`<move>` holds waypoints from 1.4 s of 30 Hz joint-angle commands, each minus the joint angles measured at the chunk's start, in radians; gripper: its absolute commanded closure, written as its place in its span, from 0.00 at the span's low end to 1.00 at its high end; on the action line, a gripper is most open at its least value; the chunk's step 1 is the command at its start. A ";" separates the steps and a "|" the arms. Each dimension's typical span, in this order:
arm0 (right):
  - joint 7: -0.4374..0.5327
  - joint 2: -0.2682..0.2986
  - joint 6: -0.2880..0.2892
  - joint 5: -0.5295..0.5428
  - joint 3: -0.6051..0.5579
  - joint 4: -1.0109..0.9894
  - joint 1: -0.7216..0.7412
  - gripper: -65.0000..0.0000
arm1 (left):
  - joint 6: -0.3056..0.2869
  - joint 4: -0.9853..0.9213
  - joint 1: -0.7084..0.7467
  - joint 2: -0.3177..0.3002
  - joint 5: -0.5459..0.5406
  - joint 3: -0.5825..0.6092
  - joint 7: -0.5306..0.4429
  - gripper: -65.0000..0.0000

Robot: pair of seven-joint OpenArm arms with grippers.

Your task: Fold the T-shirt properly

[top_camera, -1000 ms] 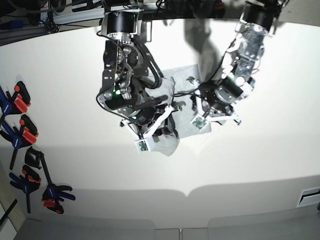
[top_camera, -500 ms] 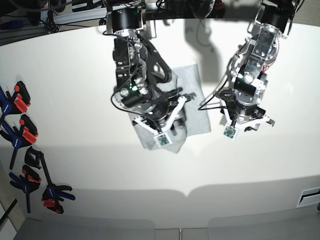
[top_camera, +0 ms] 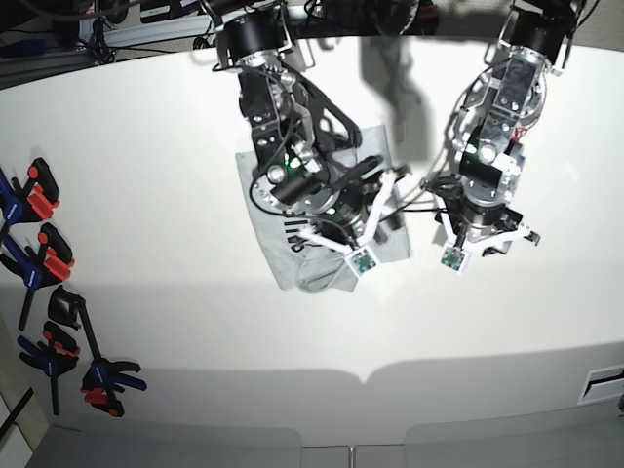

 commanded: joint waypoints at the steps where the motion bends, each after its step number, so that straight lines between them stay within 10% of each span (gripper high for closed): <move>1: 0.016 -0.008 -0.016 -0.015 0.012 0.018 0.021 0.64 | 0.010 0.019 -0.019 -0.001 0.010 -0.005 -0.019 0.61; 15: 0.004 -0.008 -0.074 0.075 0.243 -0.076 -0.035 0.64 | 0.010 0.019 -0.019 -0.001 0.008 -0.005 -0.020 0.61; 27: -0.024 -0.008 -0.010 0.285 -0.008 -0.110 -0.006 0.64 | 0.010 0.019 -0.019 -0.001 -0.002 -0.005 -0.024 0.61; 35: 0.013 -0.008 0.012 0.259 -0.115 -0.110 -0.006 0.64 | 0.010 0.019 -0.019 -0.001 -0.002 -0.005 -0.026 0.61; 42: 0.029 -0.008 -0.093 0.033 -0.016 -0.068 -0.014 0.76 | 0.010 0.019 -0.019 -0.001 -0.002 -0.005 -0.023 0.61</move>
